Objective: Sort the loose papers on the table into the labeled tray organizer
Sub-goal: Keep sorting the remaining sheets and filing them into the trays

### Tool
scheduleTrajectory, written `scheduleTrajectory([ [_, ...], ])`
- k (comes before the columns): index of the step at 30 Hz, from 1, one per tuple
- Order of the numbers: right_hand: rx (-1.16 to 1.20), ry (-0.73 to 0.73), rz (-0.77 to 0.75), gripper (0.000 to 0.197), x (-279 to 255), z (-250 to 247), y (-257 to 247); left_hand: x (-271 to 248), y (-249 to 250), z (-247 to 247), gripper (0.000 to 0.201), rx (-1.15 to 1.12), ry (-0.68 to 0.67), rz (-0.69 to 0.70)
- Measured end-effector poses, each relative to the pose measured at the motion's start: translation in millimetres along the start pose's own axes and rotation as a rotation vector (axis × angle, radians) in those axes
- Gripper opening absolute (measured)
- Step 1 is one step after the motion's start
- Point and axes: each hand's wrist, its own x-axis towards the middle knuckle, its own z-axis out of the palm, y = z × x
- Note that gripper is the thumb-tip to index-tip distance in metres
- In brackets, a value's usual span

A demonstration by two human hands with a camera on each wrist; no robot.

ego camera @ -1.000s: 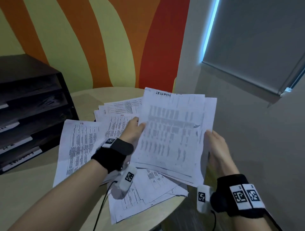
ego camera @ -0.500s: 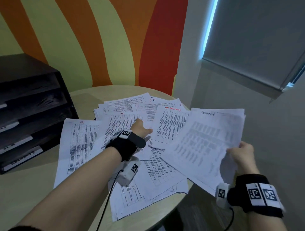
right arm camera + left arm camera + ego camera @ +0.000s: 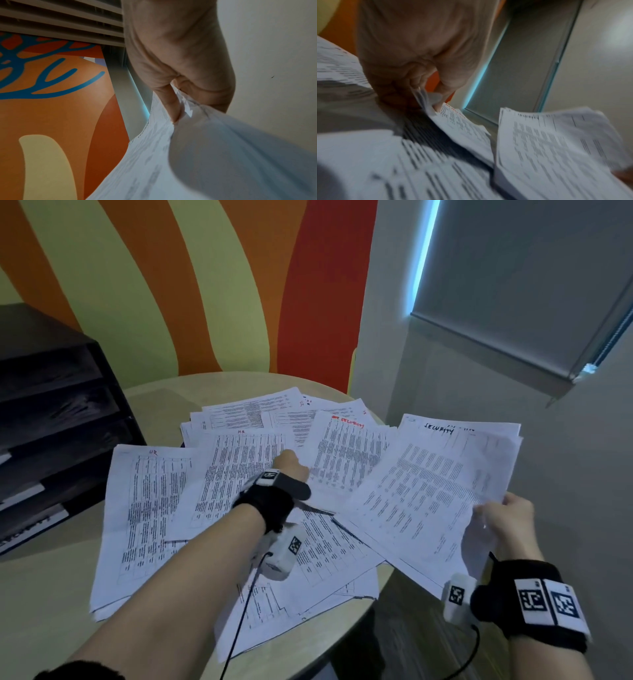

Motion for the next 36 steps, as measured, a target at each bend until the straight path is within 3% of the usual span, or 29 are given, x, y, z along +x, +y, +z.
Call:
scheduleTrajectory([
  [4,0.018,-0.025,0.014,0.025,-1,-1,-3,-3,-43,-39,0.040,-0.016,0.047,-0.032],
  [10,0.073,-0.066,0.037,0.032,-8,5,-9,-54,-99,-110,0.029,0.374,-0.310,-0.184],
  [14,0.111,-0.090,0.023,0.034,-21,11,-21,-71,-116,-132,0.028,0.180,-0.456,-0.243],
  [19,0.149,-0.139,0.025,0.036,-32,23,-37,-58,-107,-120,0.028,-0.407,-0.139,-0.294],
  [21,0.157,-0.166,0.028,0.035,-37,28,-44,-51,-107,-108,0.034,-0.462,-0.057,-0.274],
  [23,0.166,-0.196,0.028,0.035,-40,34,-48,-45,-110,-98,0.037,-0.362,-0.024,-0.239],
  [26,0.175,-0.237,0.033,0.035,-40,44,-48,-45,-109,-90,0.047,-0.307,-0.026,-0.189],
  [29,0.185,-0.252,0.041,0.037,-38,49,-46,-49,-108,-95,0.045,-0.314,-0.075,-0.186],
  [32,0.189,-0.262,0.047,0.036,-37,52,-44,-51,-111,-105,0.016,-0.369,-0.143,-0.231],
  [35,0.208,-0.303,0.060,0.036,-41,58,-44,-57,-117,-106,0.033,-0.491,-0.237,-0.272],
  [36,0.213,-0.330,0.064,0.033,-45,61,-45,-59,-116,-105,0.029,-0.489,-0.253,-0.255],
])
